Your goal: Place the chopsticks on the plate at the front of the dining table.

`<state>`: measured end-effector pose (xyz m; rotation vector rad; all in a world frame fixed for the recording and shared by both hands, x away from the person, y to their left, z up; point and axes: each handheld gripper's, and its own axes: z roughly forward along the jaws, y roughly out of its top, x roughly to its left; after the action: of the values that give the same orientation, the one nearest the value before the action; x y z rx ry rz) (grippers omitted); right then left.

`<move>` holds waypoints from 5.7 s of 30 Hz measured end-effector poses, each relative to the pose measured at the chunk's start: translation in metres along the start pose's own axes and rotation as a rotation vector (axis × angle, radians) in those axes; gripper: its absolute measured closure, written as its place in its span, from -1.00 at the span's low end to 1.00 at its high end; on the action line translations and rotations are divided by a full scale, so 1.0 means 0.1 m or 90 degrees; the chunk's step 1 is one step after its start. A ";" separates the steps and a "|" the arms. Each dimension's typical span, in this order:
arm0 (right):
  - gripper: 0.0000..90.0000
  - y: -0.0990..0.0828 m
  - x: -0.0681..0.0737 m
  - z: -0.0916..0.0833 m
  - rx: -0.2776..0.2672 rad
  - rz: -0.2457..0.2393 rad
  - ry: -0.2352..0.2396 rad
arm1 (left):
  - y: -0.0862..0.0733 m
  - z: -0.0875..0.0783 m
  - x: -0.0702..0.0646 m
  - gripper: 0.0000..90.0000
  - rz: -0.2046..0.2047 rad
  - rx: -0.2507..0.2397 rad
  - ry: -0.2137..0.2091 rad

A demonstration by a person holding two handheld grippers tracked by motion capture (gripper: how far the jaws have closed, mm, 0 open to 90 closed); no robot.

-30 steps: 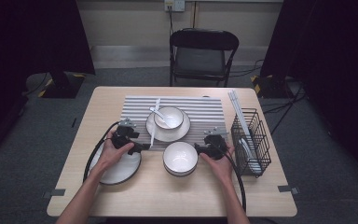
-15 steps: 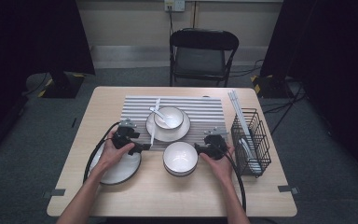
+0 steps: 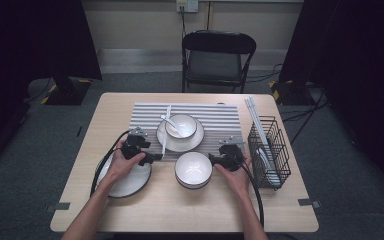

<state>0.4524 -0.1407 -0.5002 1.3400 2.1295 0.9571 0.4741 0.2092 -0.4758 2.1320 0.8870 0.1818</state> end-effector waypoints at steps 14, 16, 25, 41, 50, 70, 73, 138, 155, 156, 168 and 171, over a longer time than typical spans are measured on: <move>-0.41 0.00 0.00 0.00 0.000 0.000 0.000 | 0.02 0.00 -0.03 -0.63 0.006 -0.008 0.007; -0.41 0.00 0.00 0.00 0.000 0.000 0.000 | 0.01 -0.01 -0.02 -0.62 0.000 -0.011 0.004; -0.41 0.00 0.00 0.00 0.000 0.000 0.000 | 0.00 0.01 -0.01 -0.63 0.004 0.004 0.008; -0.41 0.00 0.00 0.00 0.000 0.000 0.000 | -0.01 -0.03 0.03 -0.61 -0.019 -0.008 -0.007; -0.41 0.00 0.00 0.00 0.000 0.000 0.001 | 0.01 0.00 0.02 -0.63 -0.007 -0.011 0.010; -0.41 0.00 0.00 0.00 -0.002 -0.001 -0.003 | 0.01 0.00 0.03 -0.61 -0.010 -0.014 0.006; -0.41 0.00 0.00 0.00 -0.001 -0.001 -0.003 | 0.00 -0.03 0.06 -0.61 -0.024 -0.024 0.012; -0.41 0.00 0.00 0.00 -0.001 -0.001 -0.003 | 0.02 -0.08 0.04 -0.62 -0.010 -0.024 0.029; -0.41 0.00 0.00 0.00 -0.001 -0.001 -0.003 | 0.01 -0.28 0.09 -0.63 -0.008 -0.052 0.039; -0.41 0.00 0.00 0.00 -0.001 -0.001 -0.003 | 0.01 -0.29 0.09 -0.63 -0.013 -0.057 0.039; -0.41 0.00 0.00 0.00 -0.001 -0.001 -0.003 | -0.03 -0.57 0.12 -0.64 -0.007 -0.080 0.060; -0.41 0.00 0.00 0.00 -0.001 0.000 -0.003 | -0.04 -0.64 0.12 -0.64 -0.005 -0.086 0.068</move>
<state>0.4521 -0.1404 -0.5004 1.3389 2.1251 0.9552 0.4551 0.2594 -0.4378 2.0077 0.9177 0.3450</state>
